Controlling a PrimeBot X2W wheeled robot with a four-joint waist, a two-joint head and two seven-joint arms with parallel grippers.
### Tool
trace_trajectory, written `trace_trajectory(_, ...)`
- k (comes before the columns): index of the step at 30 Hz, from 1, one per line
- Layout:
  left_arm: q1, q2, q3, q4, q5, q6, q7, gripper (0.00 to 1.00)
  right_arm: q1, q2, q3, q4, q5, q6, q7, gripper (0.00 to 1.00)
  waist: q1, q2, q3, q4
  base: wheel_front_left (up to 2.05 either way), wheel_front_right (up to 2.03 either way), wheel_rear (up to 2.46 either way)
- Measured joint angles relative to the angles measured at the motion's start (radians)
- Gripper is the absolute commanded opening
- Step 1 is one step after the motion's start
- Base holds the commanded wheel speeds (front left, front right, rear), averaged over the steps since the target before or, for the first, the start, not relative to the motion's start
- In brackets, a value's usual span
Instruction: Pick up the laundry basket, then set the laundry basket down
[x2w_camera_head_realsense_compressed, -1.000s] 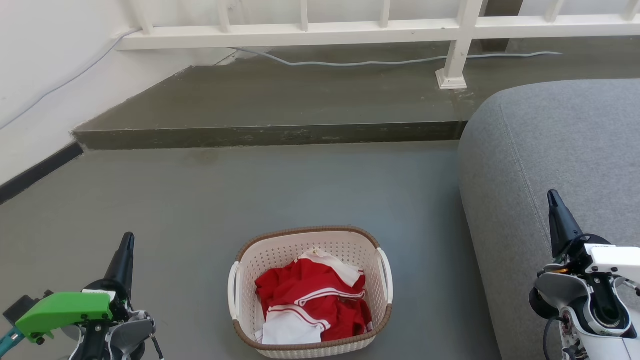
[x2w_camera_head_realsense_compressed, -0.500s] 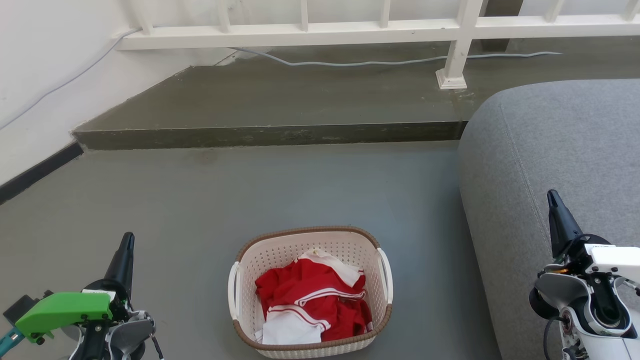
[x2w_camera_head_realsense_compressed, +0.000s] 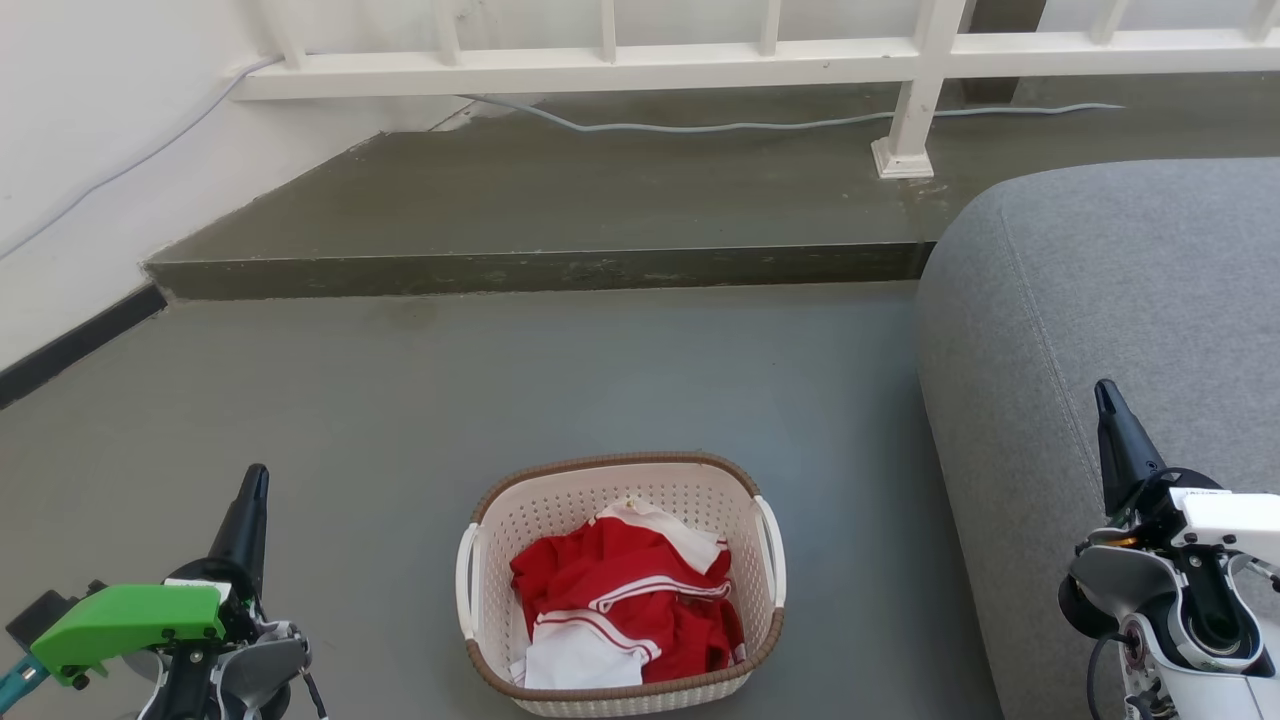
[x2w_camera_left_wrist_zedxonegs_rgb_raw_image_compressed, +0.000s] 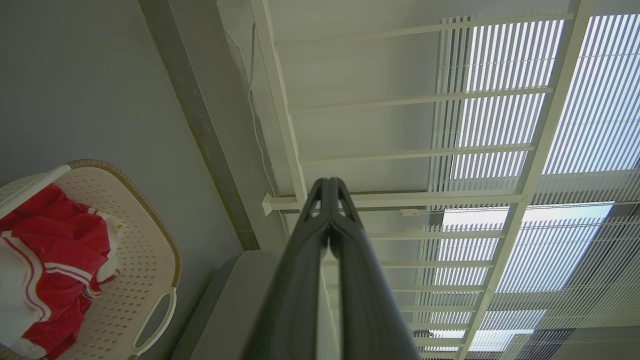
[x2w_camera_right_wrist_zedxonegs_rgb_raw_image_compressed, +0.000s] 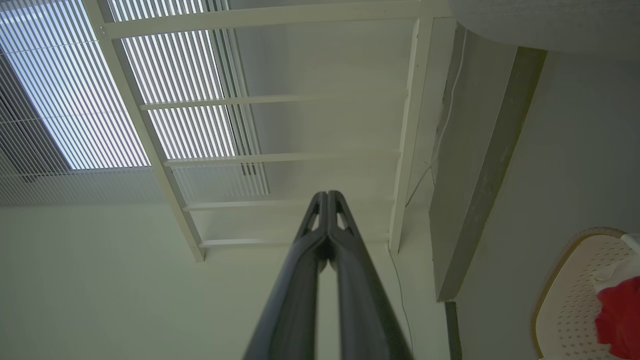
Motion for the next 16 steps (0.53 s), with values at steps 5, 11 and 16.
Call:
trace_trajectory(5,0.000,0.000,0.000,0.000,0.000,0.000,0.000,0.00,0.000,0.000,0.000,0.000,0.000,0.000,0.001,0.00,0.0000,0.0000,0.000,0.000,0.00,0.00,0.00)
trace_trajectory(11,0.000,0.000,0.000,0.000,0.000,0.000,0.000,0.00,0.000,0.000,-0.001,0.000,0.000,0.000,0.001,0.00,0.0000,0.0000,0.000,0.000,0.00,0.00,0.00)
trace_trajectory(16,0.000,0.000,0.000,0.000,0.000,0.000,0.000,0.00,0.000,0.000,-0.001,0.000,0.000,0.000,0.001,0.00,0.0000,0.0000,0.000,0.000,0.00,0.00,0.00)
